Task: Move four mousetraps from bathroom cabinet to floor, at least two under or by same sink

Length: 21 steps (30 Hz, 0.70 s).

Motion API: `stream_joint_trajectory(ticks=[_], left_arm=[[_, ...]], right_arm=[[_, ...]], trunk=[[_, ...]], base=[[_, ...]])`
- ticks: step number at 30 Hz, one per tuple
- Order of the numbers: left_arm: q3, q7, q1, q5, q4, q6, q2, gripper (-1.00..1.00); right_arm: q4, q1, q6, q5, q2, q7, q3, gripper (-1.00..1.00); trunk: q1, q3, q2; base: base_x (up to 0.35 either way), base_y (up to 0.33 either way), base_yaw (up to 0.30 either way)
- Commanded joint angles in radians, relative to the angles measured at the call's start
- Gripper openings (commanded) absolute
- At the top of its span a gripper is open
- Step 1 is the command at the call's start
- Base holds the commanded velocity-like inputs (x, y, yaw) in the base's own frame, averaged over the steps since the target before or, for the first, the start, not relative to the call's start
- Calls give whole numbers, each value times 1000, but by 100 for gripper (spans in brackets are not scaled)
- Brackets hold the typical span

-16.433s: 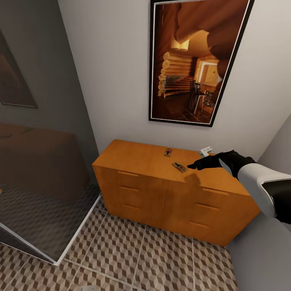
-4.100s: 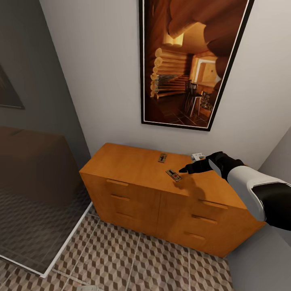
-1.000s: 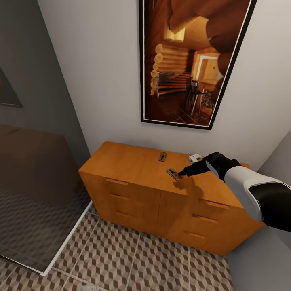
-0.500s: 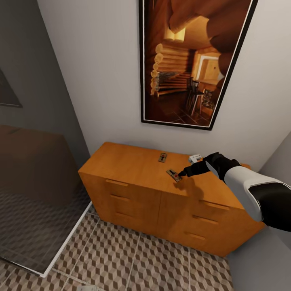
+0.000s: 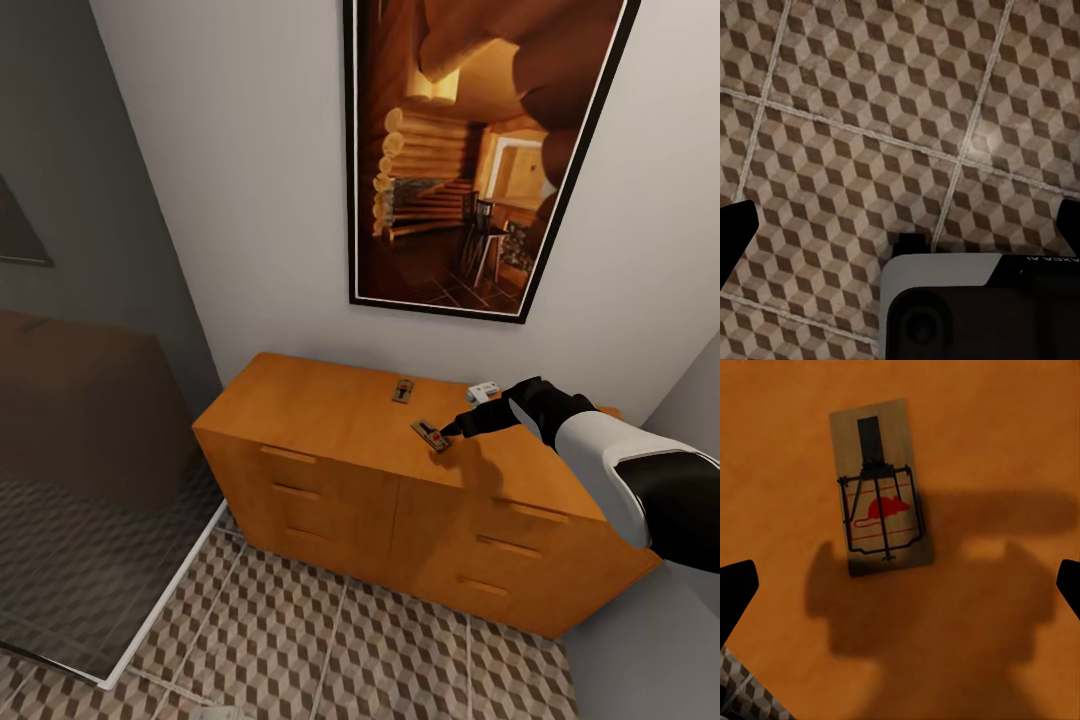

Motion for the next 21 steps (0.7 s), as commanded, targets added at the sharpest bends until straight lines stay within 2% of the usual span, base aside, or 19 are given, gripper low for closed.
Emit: stream_joint_trajectory(ticks=[1,15,21], left_arm=[[-8,1,-2,4,4,-6,0,100],[-8,1,-2,5,4,-6,1,100],[-8,1,-2,5,4,-6,1,100]], right_arm=[[-2,-1,3,11,0,7,-1,100],[-2,0,3,11,1,7,-1,100],[-2,0,3,11,1,7,-1,100]], trunk=[[1,-2,-2],[1,-2,-2],[1,-2,-2]], base=[[0,0,0],[130,37,0],[31,12,0]])
